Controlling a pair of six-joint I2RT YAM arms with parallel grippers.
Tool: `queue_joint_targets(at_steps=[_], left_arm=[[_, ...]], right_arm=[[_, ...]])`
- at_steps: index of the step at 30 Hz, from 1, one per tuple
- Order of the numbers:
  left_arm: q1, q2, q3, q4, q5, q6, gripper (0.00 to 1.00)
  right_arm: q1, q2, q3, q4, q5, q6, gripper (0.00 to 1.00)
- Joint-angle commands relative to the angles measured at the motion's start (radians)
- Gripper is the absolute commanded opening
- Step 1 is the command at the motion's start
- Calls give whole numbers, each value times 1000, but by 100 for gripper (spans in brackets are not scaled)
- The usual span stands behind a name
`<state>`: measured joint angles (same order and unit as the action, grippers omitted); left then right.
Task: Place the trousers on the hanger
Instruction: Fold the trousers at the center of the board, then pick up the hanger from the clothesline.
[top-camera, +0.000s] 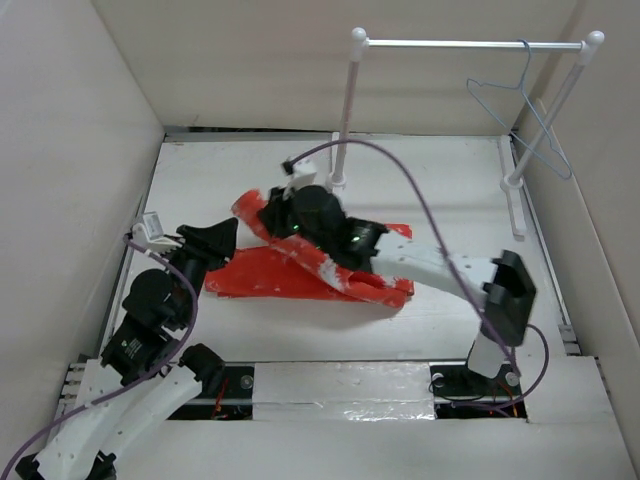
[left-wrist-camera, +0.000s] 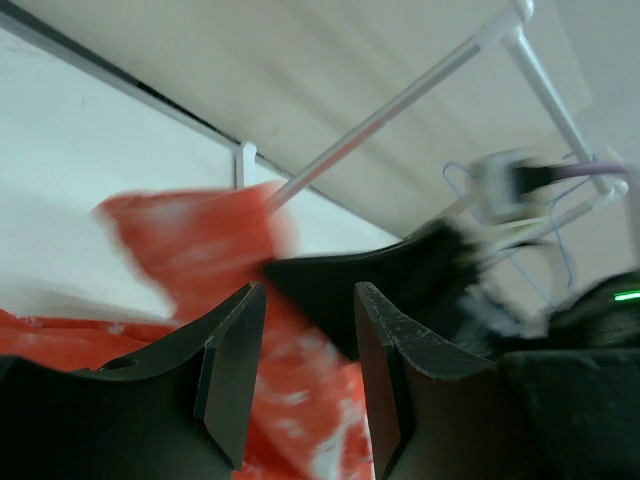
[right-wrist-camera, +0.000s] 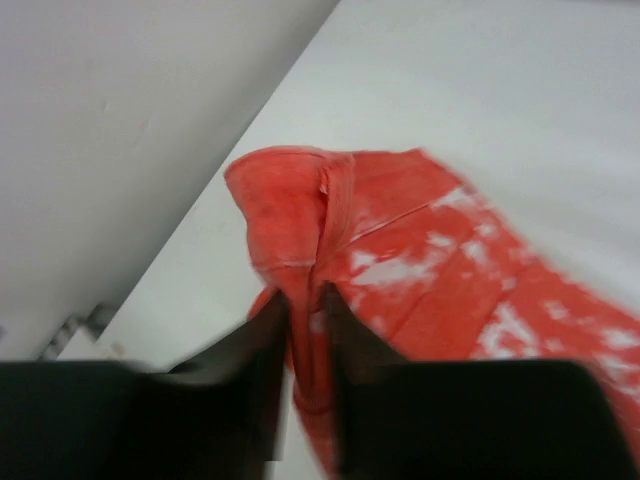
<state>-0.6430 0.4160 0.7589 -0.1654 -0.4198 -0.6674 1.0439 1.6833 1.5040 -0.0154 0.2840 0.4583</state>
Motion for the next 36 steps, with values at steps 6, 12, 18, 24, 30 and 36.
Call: queue_joint_targets(at_steps=[6,12,18,24,30,36], left_arm=[[5,-49,19,-71,-96,8,39],[5,15,-27,-20,-13,-3,40],[5,194,-199,212,119,-49,43],[5,505,-294,439,229,-84,44],[14,609,-392,498,201,-168,44],[95,445,-552,448,158,-276,44]], right_arm=[[166,308,75,141,-48,6,70],[166,57,-230,227,35,22,60],[119,-291,-562,235,170,63,6],[-77,-488,-873,255,124,132,0],[-127,-539,-1163,364,107,313,0],[-110,-530,-1370,483,161,482,0]])
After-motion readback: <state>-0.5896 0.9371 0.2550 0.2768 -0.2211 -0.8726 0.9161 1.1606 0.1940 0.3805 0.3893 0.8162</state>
